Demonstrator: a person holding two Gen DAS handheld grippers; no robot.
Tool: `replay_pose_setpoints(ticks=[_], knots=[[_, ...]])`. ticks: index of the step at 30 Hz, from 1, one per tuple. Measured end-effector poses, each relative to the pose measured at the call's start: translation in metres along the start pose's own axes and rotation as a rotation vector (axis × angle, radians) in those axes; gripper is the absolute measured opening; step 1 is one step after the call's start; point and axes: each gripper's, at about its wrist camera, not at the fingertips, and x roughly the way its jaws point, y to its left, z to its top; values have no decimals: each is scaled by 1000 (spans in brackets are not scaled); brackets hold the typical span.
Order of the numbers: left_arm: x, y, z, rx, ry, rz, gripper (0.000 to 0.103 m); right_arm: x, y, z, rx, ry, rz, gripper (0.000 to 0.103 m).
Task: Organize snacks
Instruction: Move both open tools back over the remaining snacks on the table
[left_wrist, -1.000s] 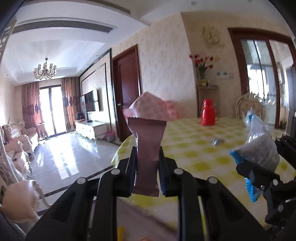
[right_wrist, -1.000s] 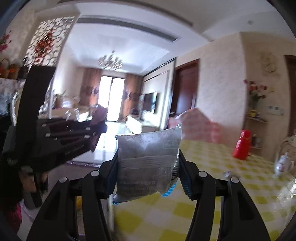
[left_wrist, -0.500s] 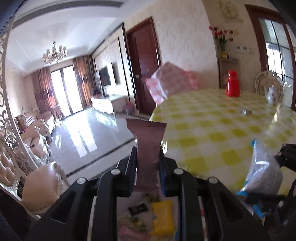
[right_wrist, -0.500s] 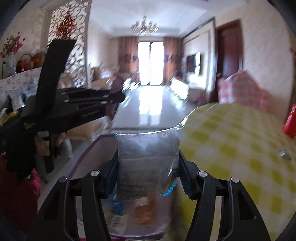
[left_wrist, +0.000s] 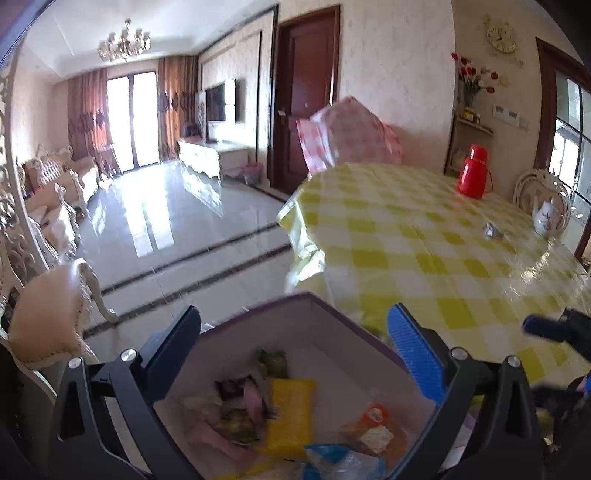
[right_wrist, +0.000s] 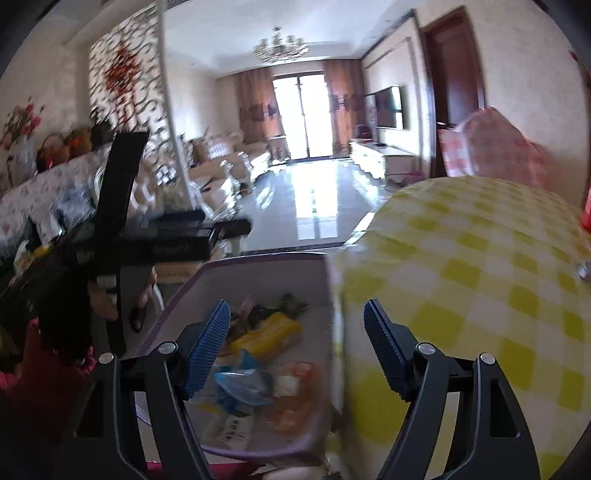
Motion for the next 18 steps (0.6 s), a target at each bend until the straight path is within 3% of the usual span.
replay_pose_setpoints(ticks=[4, 8, 13, 18], knots=[[26, -40, -2, 3, 95, -7, 101, -21, -44, -13, 118, -23, -11, 75], [45, -99, 2, 63, 137, -83, 101, -43, -95, -33, 275, -17, -42, 75], [66, -193, 4, 218, 171, -165, 101, -100, -154, -50, 368, -89, -258, 78], [83, -278, 4, 364, 171, -187, 101, -144, -195, -70, 398, -119, -453, 81]])
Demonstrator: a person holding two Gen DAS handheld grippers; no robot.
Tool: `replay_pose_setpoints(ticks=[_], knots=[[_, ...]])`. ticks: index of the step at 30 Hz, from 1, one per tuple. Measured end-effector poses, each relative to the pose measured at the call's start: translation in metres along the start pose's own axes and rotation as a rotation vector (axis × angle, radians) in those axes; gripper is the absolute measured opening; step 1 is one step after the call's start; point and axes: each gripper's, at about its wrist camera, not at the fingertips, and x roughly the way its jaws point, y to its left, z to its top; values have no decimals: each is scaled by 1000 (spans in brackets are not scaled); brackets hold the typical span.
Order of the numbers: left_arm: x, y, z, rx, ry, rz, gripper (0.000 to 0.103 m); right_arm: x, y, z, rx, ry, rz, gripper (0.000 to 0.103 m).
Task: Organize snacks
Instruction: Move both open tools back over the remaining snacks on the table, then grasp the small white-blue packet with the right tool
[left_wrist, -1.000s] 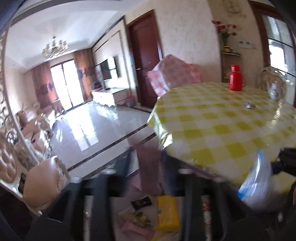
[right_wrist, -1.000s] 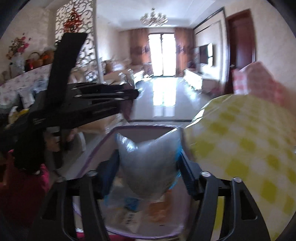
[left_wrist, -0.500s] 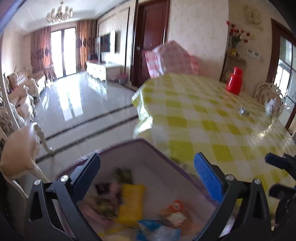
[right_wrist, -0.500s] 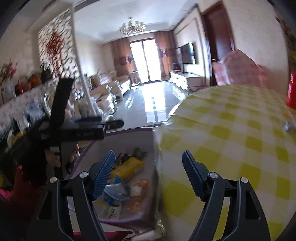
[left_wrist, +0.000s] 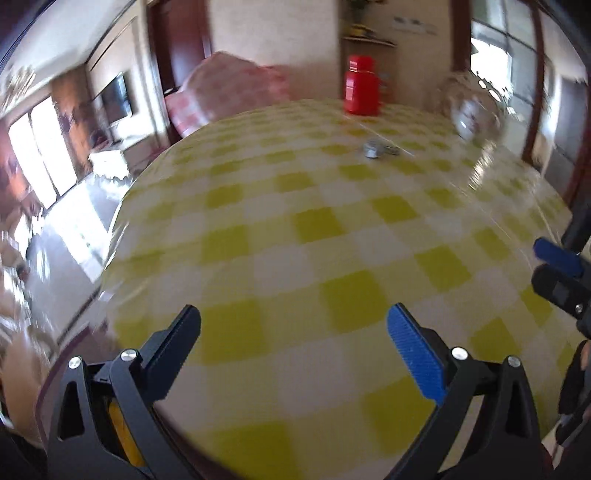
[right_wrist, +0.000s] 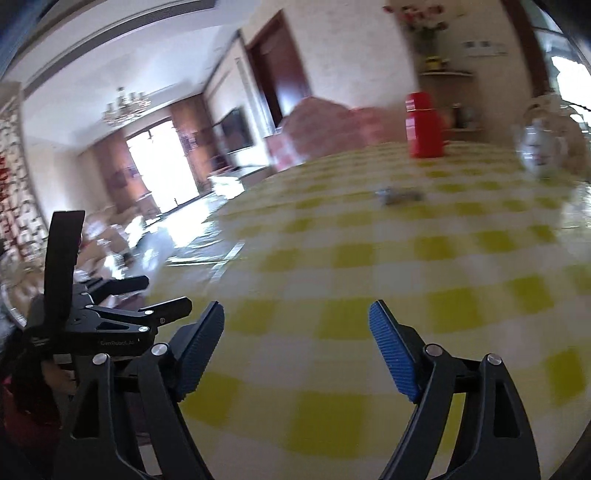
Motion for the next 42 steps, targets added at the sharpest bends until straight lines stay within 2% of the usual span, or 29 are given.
replay_pose_setpoints(ticks=[3, 8, 11, 16, 25, 29, 31, 32, 35, 36, 38, 40, 42], knots=[[17, -38, 16, 75, -3, 2, 101, -3, -24, -3, 14, -4, -58, 81], [54, -84, 44, 123, 15, -44, 101, 4, -61, -1, 31, 20, -102, 82], [79, -105, 63, 146, 27, -58, 101, 9, -68, 3, 6, 32, -125, 87], [123, -125, 92, 143, 63, -65, 101, 27, -91, 32, -35, 48, -176, 87], [186, -128, 132, 78, 112, -52, 101, 79, -137, 79, -60, 91, -244, 88], [209, -108, 161, -57, 85, -71, 101, 108, -162, 92, -22, 120, -263, 88], [221, -81, 174, -218, 60, -95, 101, 128, -174, 96, -10, 142, -270, 88], [230, -61, 179, -344, 49, -138, 101, 141, -180, 98, -9, 156, -276, 88], [246, -20, 178, -613, -4, -200, 101, 170, -189, 106, -22, 191, -261, 87], [251, -14, 177, -652, 0, -224, 101, 184, -190, 111, -49, 206, -254, 87], [258, -8, 176, -654, -1, -271, 101, 208, -191, 120, -92, 239, -233, 82], [258, -11, 182, -578, 7, -245, 101, 234, -192, 134, -127, 262, -214, 81], [258, -14, 183, -555, 5, -245, 101, 261, -195, 146, -158, 293, -214, 77]])
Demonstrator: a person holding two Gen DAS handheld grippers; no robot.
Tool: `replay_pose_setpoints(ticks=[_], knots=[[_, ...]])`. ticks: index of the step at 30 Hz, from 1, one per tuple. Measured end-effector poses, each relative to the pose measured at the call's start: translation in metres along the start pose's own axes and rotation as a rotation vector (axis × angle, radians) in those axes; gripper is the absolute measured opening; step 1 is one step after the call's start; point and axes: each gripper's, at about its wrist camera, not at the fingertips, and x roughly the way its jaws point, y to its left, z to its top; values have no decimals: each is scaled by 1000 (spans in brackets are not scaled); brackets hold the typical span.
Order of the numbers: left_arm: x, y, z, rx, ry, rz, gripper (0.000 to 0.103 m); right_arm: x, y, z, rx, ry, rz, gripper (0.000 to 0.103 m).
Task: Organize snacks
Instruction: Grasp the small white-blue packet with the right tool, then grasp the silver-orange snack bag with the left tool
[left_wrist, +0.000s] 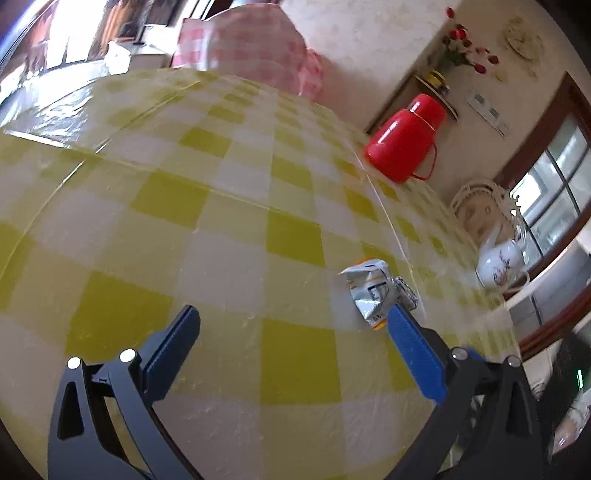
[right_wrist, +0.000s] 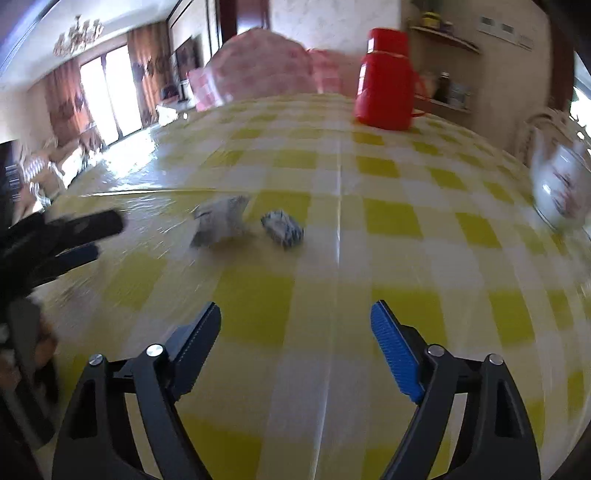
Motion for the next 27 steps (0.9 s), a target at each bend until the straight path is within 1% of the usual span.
replay_pose_setpoints(ticks=[2, 4, 6, 7, 8, 10, 11, 13, 15, 17, 18, 21, 24, 27], knots=[[2, -2, 0, 10, 7, 1, 101, 18, 1, 15, -30, 20, 4, 76], [4, -8, -2, 42, 19, 7, 101, 37, 4, 31, -62, 47, 27, 75], [5, -14, -4, 76, 24, 17, 101, 54, 10, 42, -106, 78, 26, 73], [6, -17, -6, 95, 29, 22, 101, 56, 12, 47, -116, 72, 41, 72], [7, -18, -7, 109, 33, 22, 101, 58, 13, 50, -127, 72, 53, 67], [7, -23, -10, 139, 45, 14, 101, 60, 16, 54, -136, 74, 103, 46], [7, -24, -11, 144, 48, 11, 101, 58, 17, 53, -132, 73, 122, 21], [7, -24, -11, 146, 49, 9, 101, 46, 20, 45, -126, 68, 89, 22], [7, -26, -12, 164, 47, 10, 101, 22, 19, 29, -87, 29, 87, 22], [8, -31, -15, 197, 44, 8, 101, -2, 16, 12, -39, 1, 85, 22], [9, -36, -16, 217, 40, 5, 101, -22, 12, -3, -8, -20, 89, 22], [15, -51, -17, 297, 52, -4, 101, -65, 8, -38, 40, -52, 60, 22], [27, -64, -13, 353, 62, 32, 101, -104, 5, -69, 104, -102, 59, 22], [44, -83, -6, 449, 62, 91, 101, -123, 3, -86, 150, -140, 57, 22]])
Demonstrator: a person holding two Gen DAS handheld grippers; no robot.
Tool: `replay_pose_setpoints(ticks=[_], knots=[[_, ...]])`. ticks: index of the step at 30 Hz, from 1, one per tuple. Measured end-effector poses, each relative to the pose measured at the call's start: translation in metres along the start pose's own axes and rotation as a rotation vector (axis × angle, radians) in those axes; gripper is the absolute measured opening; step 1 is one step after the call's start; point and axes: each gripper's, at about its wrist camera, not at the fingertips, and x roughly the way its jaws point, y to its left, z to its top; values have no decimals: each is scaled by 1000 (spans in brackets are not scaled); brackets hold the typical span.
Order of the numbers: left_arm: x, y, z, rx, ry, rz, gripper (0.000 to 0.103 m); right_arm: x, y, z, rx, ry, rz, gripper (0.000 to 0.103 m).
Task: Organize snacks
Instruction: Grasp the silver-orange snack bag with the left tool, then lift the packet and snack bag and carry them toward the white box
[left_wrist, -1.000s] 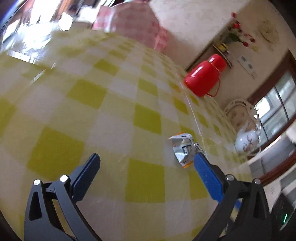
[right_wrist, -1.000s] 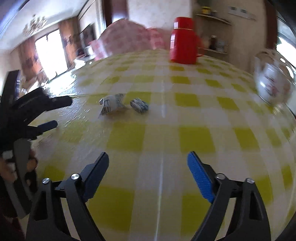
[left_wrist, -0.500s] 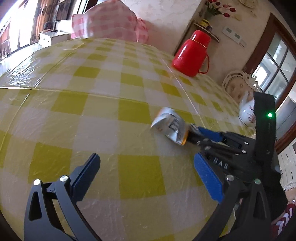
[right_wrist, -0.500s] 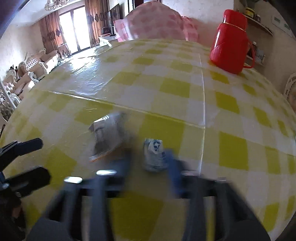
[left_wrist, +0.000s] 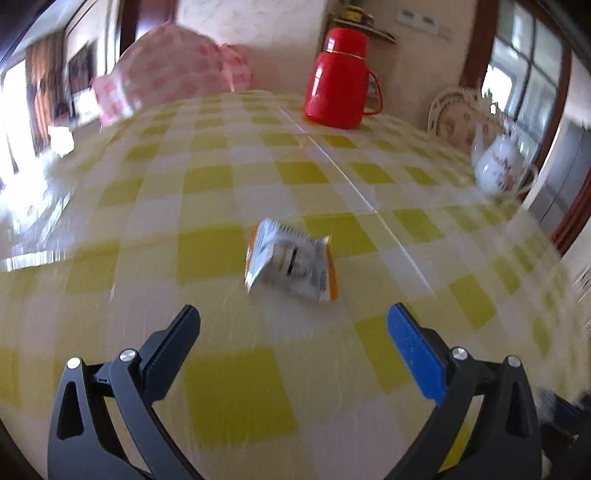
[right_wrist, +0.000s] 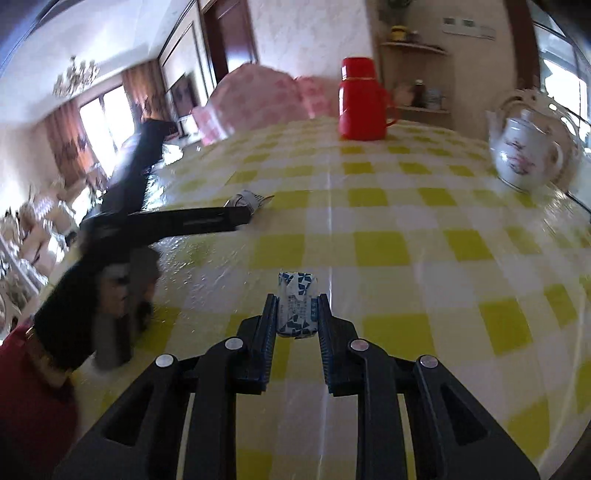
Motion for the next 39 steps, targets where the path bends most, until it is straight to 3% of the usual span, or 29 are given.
replay_pose_setpoints(ticks=[5, 7, 8, 9, 12, 23, 32, 39], knots=[[33, -15, 24, 124, 45, 47, 96, -7, 5, -3, 5, -11, 38, 22], [46, -12, 25, 135, 107, 41, 59, -4, 4, -3, -5, -7, 42, 22], [44, -9, 25, 117, 90, 10, 44, -3, 3, -3, -2, 2, 40, 22], [40, -8, 25, 119, 70, -33, 40, -2, 1, -3, 2, 5, 37, 22], [35, -19, 23, 177, 33, -10, 39, 0, -4, -3, 17, 6, 35, 22], [-2, -59, -1, 245, -42, 12, 39, 0, -14, -4, 49, -14, 3, 22], [-56, -72, -47, 241, -93, 31, 39, -4, -26, -5, 98, -45, -22, 22], [-123, -62, -76, 174, -203, 45, 39, -25, -5, -13, 79, -96, -19, 22]])
